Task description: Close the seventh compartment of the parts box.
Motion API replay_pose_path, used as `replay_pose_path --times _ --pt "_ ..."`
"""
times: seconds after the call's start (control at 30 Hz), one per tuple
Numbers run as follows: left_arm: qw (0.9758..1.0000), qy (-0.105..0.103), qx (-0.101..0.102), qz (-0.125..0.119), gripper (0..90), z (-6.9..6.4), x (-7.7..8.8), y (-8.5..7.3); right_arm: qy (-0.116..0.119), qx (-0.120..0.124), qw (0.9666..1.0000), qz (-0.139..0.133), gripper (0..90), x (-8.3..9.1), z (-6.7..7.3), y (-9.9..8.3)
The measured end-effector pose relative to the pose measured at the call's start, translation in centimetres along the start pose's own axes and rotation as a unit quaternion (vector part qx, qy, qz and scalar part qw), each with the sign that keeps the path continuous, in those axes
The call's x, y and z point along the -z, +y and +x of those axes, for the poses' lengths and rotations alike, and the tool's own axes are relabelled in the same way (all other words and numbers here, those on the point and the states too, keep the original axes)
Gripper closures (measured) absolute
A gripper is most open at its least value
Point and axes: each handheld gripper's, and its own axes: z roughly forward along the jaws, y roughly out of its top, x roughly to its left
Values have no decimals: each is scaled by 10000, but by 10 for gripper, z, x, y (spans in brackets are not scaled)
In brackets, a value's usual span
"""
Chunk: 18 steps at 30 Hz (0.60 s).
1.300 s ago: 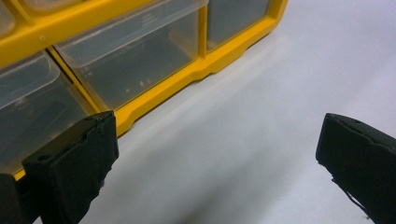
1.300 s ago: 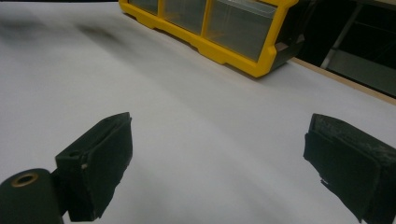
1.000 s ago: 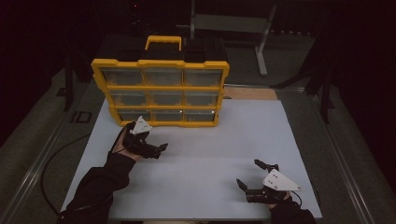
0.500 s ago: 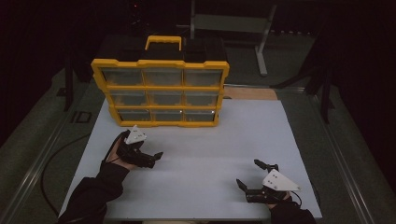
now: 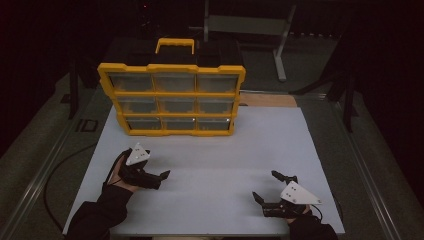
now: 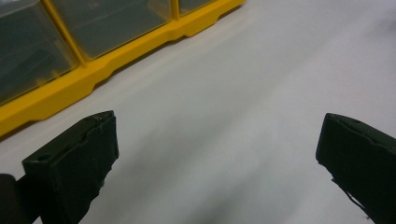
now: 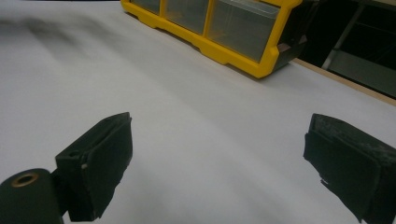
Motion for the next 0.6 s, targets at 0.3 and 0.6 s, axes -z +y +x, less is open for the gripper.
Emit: replay_pose_path --times 0.3,0.6 --pt "9999 105 2 -137 0 2 12 -17 -2 18 10000 19 79 0 0 0" --pt "9998 157 154 5 0 3 22 -32 8 19 10000 19 79 0 0 0"
